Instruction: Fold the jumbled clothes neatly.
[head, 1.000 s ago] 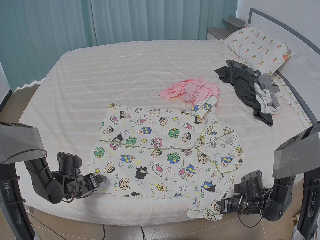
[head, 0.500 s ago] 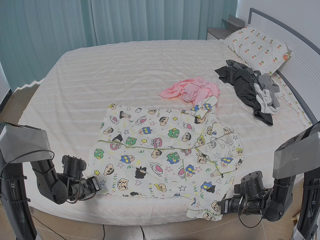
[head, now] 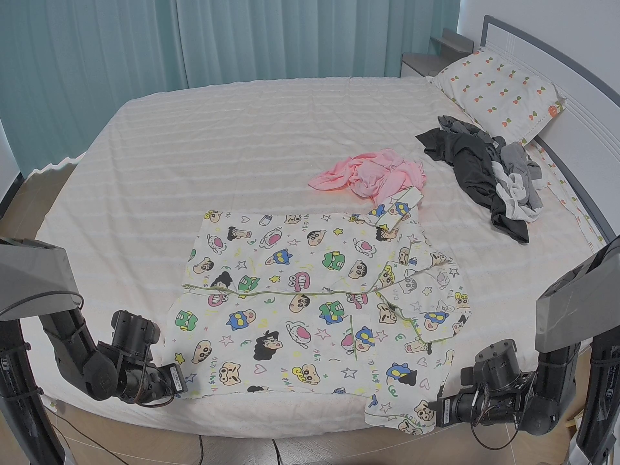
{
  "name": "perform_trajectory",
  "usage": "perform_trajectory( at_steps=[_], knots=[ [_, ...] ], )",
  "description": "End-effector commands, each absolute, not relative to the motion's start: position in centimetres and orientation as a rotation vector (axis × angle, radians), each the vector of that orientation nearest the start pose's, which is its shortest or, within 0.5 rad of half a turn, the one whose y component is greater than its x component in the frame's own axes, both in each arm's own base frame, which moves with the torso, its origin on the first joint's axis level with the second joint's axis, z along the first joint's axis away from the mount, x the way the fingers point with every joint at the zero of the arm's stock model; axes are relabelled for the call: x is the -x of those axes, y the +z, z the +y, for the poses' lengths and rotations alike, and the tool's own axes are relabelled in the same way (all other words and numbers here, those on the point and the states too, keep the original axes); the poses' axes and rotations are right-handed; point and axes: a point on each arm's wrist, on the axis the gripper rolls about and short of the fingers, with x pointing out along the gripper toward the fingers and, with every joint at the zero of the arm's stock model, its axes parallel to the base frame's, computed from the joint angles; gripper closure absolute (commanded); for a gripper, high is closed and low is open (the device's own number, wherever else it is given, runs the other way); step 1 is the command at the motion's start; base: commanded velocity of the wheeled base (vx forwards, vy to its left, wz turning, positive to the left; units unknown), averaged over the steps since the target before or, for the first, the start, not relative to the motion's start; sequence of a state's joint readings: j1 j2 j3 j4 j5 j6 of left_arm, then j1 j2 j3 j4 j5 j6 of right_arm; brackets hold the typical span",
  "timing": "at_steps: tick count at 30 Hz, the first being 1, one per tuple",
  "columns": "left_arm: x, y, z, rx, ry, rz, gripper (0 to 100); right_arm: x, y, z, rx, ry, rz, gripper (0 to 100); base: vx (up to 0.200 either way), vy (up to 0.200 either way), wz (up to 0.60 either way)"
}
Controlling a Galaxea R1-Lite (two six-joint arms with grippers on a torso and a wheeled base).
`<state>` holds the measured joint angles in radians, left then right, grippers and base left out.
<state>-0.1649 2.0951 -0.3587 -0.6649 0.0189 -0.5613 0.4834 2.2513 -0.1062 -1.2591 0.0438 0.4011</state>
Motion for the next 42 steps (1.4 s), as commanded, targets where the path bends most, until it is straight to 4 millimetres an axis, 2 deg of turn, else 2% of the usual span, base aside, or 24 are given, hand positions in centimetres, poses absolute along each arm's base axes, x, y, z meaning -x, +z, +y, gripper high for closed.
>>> perform_trajectory(
  at_steps=[1, 13, 26, 31, 42],
  knots=[
    [-23.0, -0.8, -3.8, 0.402, 0.164, 1.068, 100, -18.8, -3.3, 10.0, -0.166, 0.317, 0.982, 100, 0.000, 0.000, 0.00],
    [-21.2, -1.4, -4.0, 0.372, 0.154, 1.133, 100, -17.3, -3.4, 10.0, -0.135, 0.350, 1.017, 100, 0.000, 0.000, 0.00],
    [-21.4, -1.3, -4.1, 0.380, 0.151, 1.117, 100, -17.4, -3.6, 10.0, -0.147, 0.356, 1.000, 100, 0.000, 0.000, 0.00],
    [-20.3, -1.3, -3.9, 0.381, 0.152, 1.130, 100, -17.3, -3.5, 9.9, -0.143, 0.353, 1.008, 100, 0.000, 0.000, 0.00],
    [-19.7, -1.6, -3.6, 0.381, 0.164, 1.147, 100, -16.5, -3.5, 9.6, -0.110, 0.331, 1.083, 100, 0.000, 0.000, 0.00]
  ],
)
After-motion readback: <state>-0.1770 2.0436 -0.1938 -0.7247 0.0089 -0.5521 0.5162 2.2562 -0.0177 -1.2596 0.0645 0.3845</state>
